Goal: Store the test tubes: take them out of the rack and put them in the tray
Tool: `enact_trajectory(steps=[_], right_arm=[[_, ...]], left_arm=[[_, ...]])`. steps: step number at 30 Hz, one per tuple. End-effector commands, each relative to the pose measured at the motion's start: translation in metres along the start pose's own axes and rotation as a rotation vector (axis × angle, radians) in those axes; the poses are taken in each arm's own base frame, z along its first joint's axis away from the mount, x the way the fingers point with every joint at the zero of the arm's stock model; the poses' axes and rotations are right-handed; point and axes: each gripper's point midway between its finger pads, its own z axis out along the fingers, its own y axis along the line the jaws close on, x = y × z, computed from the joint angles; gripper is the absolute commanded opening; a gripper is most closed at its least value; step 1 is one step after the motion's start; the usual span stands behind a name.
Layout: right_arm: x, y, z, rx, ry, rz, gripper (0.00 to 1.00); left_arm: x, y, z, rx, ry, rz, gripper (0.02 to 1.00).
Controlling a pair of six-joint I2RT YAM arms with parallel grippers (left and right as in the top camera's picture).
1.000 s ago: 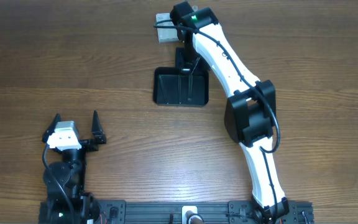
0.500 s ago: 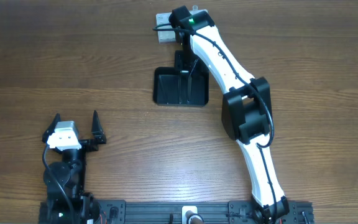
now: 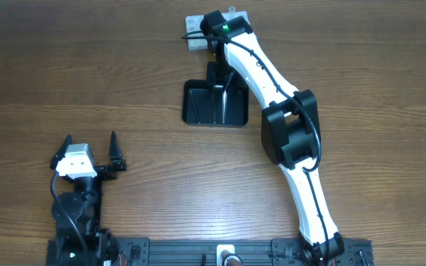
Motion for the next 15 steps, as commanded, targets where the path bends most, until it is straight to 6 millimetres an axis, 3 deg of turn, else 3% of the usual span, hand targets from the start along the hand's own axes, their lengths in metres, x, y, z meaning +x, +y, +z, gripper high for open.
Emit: enact_trajectory(steps=[1,15], right_arm=[[-0.0017,0.0028,0.0125,0.004,0.01,0.014,0.031],[-0.0014,0.0029,0.0165,0.005,0.01,0.014,0.04]], left_arm=[[0.0004,-0.0001,-0.0002,0.002,-0.003,0.014,0.998],[0.0004,-0.0001,-0.0002,0.002,-0.003,0.014,0.998]])
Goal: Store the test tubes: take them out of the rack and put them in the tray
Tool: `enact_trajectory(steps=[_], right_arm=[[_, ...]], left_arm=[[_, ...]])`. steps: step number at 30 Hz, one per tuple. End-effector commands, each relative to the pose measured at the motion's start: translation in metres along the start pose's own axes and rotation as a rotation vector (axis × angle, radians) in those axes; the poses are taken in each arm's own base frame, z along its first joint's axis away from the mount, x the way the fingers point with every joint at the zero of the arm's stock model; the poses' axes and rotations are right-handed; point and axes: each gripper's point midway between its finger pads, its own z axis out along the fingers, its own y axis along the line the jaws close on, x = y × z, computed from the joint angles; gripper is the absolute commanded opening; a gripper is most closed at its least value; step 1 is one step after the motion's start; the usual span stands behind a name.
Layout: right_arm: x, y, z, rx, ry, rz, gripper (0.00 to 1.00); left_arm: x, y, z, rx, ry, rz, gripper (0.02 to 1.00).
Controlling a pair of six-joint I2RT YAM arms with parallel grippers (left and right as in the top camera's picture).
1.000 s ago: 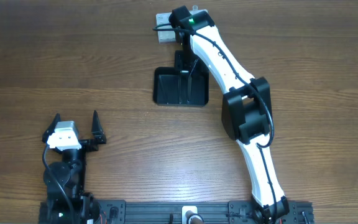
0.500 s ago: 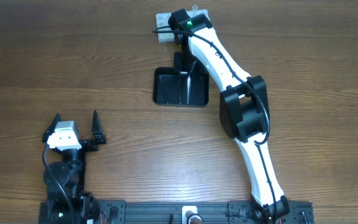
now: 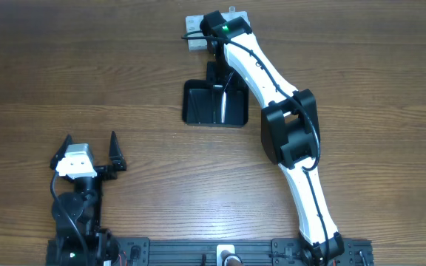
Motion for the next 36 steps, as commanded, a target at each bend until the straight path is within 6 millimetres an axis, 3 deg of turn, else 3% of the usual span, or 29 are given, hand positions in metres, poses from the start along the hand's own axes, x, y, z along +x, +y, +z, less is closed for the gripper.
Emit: enact_trajectory(steps=[1,8,11,15,24,29,36], right_arm=[[0.002,0.001,0.014,0.01,0.02,0.009,0.04],[0.003,0.001,0.017,0.012,0.022,0.008,0.051],[0.002,0.002,0.017,0.01,0.018,0.006,0.108],[0.003,0.003,0.017,0.01,0.019,0.003,0.275],[0.009,0.006,0.014,0.014,0.029,-0.007,0.343],[0.017,0.007,-0.014,0.006,0.027,-0.014,0.417],[0.014,0.007,-0.083,-0.044,-0.095,-0.028,0.509]], left_arm=[[0.0,0.0,0.0,0.002,-0.003,0.014,0.998],[0.0,0.0,0.0,0.002,-0.003,0.014,0.998],[0.001,0.0,0.0,0.002,-0.003,0.014,0.998],[0.0,0.0,0.0,0.002,-0.003,0.014,0.998],[0.0,0.0,0.0,0.002,-0.003,0.014,0.998],[0.0,0.0,0.0,0.002,-0.003,0.014,0.998],[0.0,0.0,0.0,0.002,-0.003,0.014,0.998]])
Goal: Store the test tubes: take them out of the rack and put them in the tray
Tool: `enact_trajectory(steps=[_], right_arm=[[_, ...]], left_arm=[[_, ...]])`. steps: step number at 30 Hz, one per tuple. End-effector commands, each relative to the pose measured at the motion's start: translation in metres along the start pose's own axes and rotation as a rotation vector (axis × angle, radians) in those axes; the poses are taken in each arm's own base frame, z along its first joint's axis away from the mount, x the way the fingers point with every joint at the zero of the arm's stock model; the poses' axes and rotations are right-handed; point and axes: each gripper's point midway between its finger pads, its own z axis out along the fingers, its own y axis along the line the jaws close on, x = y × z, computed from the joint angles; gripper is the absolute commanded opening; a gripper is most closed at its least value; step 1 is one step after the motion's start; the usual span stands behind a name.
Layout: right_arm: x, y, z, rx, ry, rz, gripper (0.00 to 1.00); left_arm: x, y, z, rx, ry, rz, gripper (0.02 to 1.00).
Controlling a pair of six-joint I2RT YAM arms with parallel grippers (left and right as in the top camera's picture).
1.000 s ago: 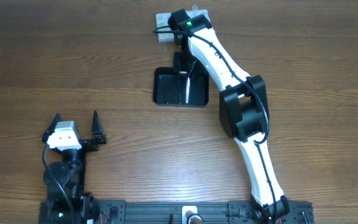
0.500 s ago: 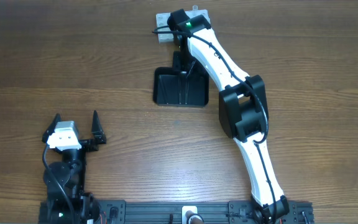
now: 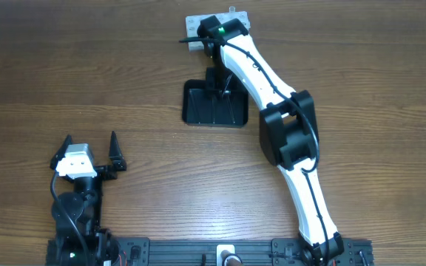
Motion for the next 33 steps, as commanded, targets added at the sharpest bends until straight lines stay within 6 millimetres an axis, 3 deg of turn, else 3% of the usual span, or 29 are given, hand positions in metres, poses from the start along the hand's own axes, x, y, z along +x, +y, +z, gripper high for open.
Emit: enact_trajectory(steps=[1,3,10,16,19,26,33], right_arm=[[-0.004,0.005,-0.083,-0.076,-0.176,-0.017,0.533],[-0.005,0.001,-0.102,-0.077,-0.227,-0.015,0.577],[-0.018,-0.019,-0.156,-0.019,-0.424,0.012,0.59],[-0.061,-0.029,-0.178,0.029,-0.622,0.007,0.663],[-0.087,-0.028,-0.187,0.031,-0.72,-0.003,0.735],[-0.137,-0.025,-0.198,0.03,-0.895,-0.019,0.761],[-0.177,-0.019,-0.185,0.015,-1.0,-0.003,0.787]], left_arm=[[0.0,0.0,0.0,0.003,-0.003,0.014,0.998],[0.0,0.0,0.0,0.003,-0.003,0.014,0.998],[0.0,0.0,0.0,0.003,-0.003,0.014,0.998],[0.0,0.0,0.0,0.003,-0.003,0.014,0.998],[0.0,0.0,0.0,0.003,-0.003,0.014,0.998],[0.0,0.0,0.0,0.003,-0.003,0.014,0.996],[0.0,0.0,0.0,0.003,-0.003,0.014,0.998]])
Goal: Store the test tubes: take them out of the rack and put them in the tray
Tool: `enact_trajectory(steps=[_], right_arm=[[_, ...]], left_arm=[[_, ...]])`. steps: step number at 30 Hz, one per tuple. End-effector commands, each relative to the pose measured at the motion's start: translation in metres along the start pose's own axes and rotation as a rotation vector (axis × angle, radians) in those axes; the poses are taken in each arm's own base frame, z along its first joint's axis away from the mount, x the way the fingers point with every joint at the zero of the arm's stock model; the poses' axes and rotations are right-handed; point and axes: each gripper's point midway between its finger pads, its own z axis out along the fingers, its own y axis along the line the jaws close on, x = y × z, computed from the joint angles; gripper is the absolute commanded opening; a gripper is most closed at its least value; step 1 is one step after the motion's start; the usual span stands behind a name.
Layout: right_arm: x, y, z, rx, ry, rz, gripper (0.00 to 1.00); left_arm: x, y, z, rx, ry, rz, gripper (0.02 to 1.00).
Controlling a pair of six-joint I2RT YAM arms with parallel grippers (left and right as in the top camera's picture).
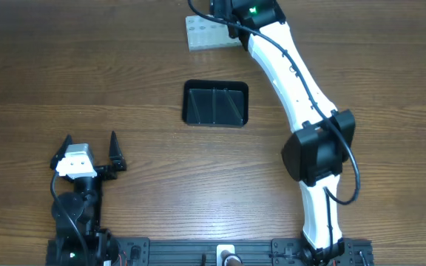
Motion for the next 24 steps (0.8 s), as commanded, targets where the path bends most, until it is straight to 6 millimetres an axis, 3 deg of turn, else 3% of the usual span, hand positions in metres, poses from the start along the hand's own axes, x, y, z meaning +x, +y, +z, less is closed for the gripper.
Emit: enact_trajectory(steps=[1,9,24], right_arm=[[0.008,-0.001,0.034,0.03,-0.026,-0.038,0.787],[0.035,0.005,0.07,0.035,-0.002,-0.056,0.794],[0.047,-0.002,0.093,0.087,-0.011,-0.099,0.748]], left_arm=[[0.001,0.0,0.0,0.002,-0.003,0.015,0.998],[0.0,0.0,0.0,0.002,-0.003,0.014,0.998],[0.0,0.0,0.0,0.002,-0.003,0.014,0.998]])
